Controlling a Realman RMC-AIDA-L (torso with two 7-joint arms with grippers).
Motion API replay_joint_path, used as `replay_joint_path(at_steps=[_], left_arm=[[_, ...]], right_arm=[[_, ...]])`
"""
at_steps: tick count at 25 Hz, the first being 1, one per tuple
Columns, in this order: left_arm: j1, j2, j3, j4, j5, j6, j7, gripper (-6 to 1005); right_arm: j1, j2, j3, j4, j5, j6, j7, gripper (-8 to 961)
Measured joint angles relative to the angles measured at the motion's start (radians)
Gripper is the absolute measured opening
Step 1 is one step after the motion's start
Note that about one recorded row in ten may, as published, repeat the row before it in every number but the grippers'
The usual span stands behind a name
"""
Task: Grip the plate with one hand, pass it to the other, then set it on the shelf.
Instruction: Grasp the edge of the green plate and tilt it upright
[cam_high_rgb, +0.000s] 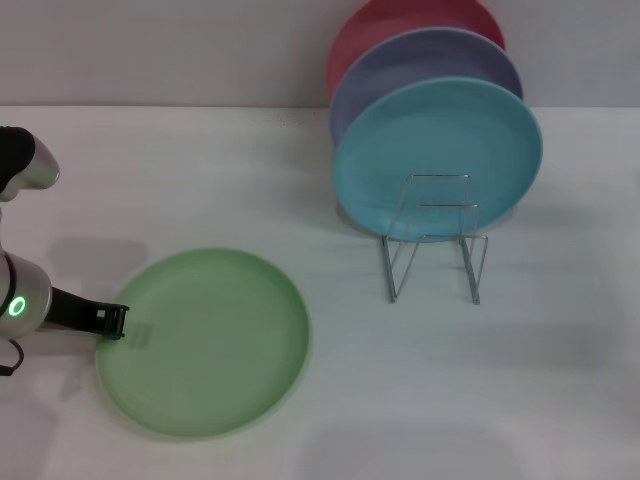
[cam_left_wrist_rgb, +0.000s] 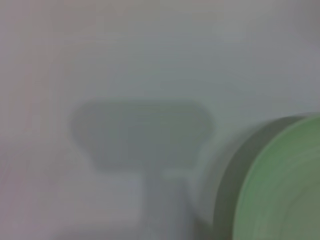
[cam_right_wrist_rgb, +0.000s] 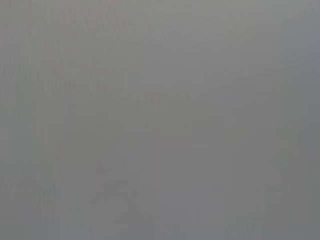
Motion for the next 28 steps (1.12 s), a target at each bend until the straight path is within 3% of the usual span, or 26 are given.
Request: replay_joint_path(at_steps=[15, 21, 23, 28], left_arm=[[0.000, 0.000, -0.023, -0.012, -0.013, -0.023, 0.016, 77], [-0.003, -0.001, -0.068, -0.012, -0.070, -0.030, 0.066, 60], [-0.002, 0.000, -0.123, -0.012, -0.146, -0.031, 0.121, 51], [-0.002, 0.001, -0.136, -0.021, -0.164, -0.022, 0.144, 29]], right_arm=[[-0.001, 0.000, 0.000, -0.001, 0.000, 0.000, 0.000, 635], [-0.003, 0.000, 0.000, 0.000, 0.000, 0.000, 0.000, 635], [-0.004, 0.000, 0.000, 0.000, 0.000, 0.000, 0.000, 635], [-0.005, 0.001, 0.000, 0.002, 0.000, 0.000, 0.000, 634]])
